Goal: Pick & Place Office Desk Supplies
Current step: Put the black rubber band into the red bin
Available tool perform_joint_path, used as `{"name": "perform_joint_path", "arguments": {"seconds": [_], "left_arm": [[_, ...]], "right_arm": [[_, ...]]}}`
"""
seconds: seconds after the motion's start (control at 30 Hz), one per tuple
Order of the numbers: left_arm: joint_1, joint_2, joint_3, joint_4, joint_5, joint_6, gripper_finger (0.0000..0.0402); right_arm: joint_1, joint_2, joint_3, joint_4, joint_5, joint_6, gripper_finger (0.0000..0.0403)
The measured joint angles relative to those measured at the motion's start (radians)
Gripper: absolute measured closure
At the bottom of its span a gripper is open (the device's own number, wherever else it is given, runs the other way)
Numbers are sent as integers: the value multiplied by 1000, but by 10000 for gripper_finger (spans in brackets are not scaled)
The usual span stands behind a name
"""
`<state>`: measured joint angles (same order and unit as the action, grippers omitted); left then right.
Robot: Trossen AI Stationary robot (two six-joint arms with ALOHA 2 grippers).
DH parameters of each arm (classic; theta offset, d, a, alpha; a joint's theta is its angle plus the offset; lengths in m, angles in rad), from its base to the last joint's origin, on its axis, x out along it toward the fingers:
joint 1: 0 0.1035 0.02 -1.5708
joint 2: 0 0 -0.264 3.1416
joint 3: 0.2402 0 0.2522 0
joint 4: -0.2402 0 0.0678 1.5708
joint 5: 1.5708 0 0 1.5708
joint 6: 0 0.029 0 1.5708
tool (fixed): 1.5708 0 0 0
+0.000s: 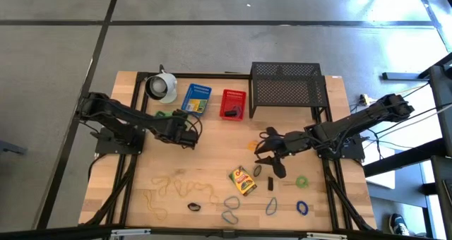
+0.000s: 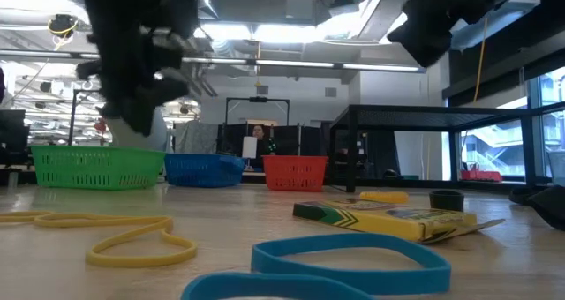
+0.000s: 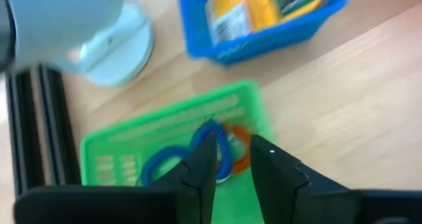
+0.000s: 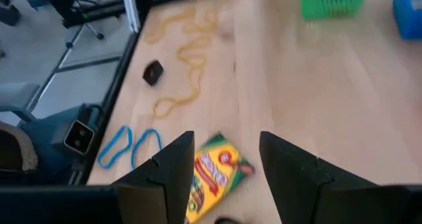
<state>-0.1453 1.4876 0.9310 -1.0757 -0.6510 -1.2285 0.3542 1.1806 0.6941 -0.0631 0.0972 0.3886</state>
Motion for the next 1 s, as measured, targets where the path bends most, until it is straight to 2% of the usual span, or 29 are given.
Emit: {"name": "perform_joint_path", "arguments": {"seconds": [0.13,0.23,0.37,0.57,0.7,1.0], "left_arm": [[-38,0,74,3,-53,44,324],[-81,0,124,4,-102,58,325],[-146,0,163,40,-163,79,325],[-224,0,166,154,-221,142,323],[-249,0,166,212,-223,160,323],[-260,0,166,305,-255,216,327]], "right_arm": [[4,-9,0,-74,-44,76,229],[27,-10,0,-174,-38,123,229],[70,-10,0,-390,79,285,229],[101,-10,-4,-722,265,692,229],[101,-8,-45,-751,285,875,229],[66,4,-154,-748,191,992,229]]}}
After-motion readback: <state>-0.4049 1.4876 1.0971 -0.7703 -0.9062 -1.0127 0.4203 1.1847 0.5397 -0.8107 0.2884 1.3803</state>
